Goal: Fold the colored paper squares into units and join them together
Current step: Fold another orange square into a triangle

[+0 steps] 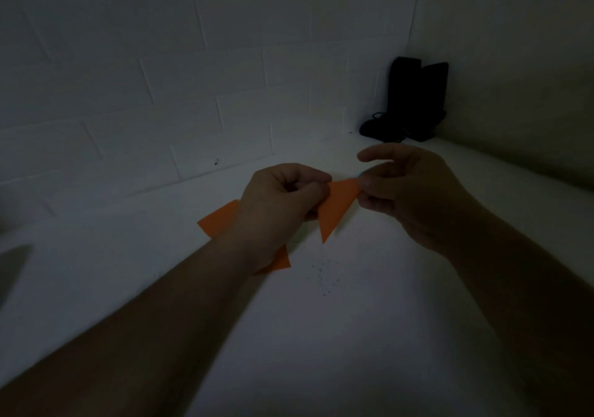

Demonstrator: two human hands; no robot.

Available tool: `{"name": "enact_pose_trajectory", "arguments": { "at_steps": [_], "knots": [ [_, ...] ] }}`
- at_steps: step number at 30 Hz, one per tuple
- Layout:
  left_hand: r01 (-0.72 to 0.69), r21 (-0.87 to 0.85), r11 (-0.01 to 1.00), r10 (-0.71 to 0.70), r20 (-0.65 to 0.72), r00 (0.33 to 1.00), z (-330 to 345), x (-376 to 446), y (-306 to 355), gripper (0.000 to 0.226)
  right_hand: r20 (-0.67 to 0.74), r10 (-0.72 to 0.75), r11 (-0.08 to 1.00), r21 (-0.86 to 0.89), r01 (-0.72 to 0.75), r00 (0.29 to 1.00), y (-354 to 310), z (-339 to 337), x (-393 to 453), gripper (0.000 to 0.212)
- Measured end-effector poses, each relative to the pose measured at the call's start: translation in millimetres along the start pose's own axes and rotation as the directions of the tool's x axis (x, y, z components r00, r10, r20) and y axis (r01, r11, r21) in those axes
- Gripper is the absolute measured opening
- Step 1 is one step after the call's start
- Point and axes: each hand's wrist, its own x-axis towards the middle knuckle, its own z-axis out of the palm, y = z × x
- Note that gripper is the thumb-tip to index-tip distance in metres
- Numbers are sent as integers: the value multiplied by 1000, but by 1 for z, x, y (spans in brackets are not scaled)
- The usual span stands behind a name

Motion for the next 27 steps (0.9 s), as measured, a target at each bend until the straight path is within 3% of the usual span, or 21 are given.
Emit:
{"name": "enact_pose_trajectory", "arguments": {
  "at_steps": [6,9,18,27],
  "knots": [
    [-145,157,977,125,131,984,-2,-3,-2,28,47,47,999,-19,-47,998,0,2,-2,29],
    [-192,243,951,160,146,976,1,-5,-1,22,75,39,999,-21,-38,996,1,3,-3,28],
    [-99,120,988,88,93,992,1,-2,-3,11,60,10,1000,-5,-10,998,3,8,-3,13],
    [-44,117,992,32,102,994,1,0,-4,12,35,30,1000,-4,-30,999,3,7,-1,39]
  ]
}}
